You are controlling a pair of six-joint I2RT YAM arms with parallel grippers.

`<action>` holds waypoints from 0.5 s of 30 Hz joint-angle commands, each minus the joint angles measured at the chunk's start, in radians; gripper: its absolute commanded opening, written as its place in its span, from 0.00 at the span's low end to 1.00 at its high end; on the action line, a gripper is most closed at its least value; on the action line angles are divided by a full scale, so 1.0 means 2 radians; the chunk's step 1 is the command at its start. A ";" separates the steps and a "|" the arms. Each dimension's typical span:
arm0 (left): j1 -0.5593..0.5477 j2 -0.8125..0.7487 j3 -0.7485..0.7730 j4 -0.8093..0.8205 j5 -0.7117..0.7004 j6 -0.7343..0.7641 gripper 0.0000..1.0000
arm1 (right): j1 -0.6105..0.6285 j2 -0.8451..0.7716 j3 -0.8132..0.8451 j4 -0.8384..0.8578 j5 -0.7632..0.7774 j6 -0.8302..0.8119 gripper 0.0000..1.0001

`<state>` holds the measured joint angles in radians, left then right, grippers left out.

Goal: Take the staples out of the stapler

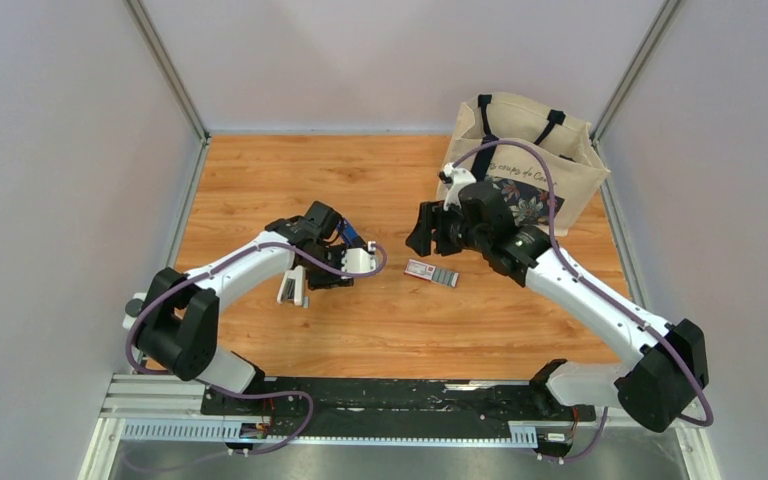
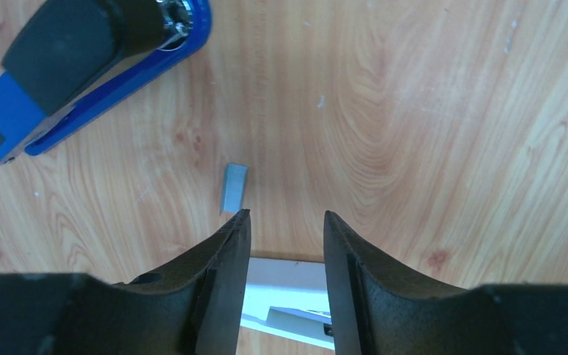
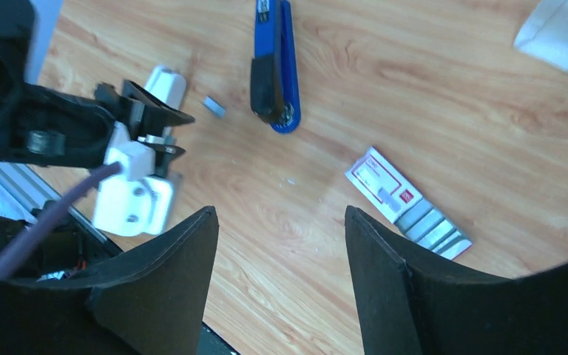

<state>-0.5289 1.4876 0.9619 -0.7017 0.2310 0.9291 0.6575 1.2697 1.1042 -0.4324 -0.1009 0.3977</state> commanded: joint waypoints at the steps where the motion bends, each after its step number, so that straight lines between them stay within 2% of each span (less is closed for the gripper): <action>1: -0.002 -0.022 -0.012 -0.025 0.042 0.113 0.51 | -0.015 -0.035 -0.053 0.068 -0.043 0.012 0.67; 6: -0.001 -0.001 0.010 -0.050 0.037 0.150 0.52 | -0.024 -0.072 -0.090 0.098 -0.052 0.017 0.68; 10: -0.001 0.035 0.050 -0.074 0.026 0.148 0.52 | -0.027 -0.093 -0.109 0.113 -0.064 0.018 0.68; 15: 0.000 0.058 0.063 -0.067 0.017 0.144 0.52 | -0.038 -0.113 -0.127 0.124 -0.080 0.018 0.67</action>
<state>-0.5289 1.5871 1.0470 -0.8146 0.2584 1.1812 0.5999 1.0817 0.8757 -0.2630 -0.2169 0.4232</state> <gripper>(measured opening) 0.521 0.678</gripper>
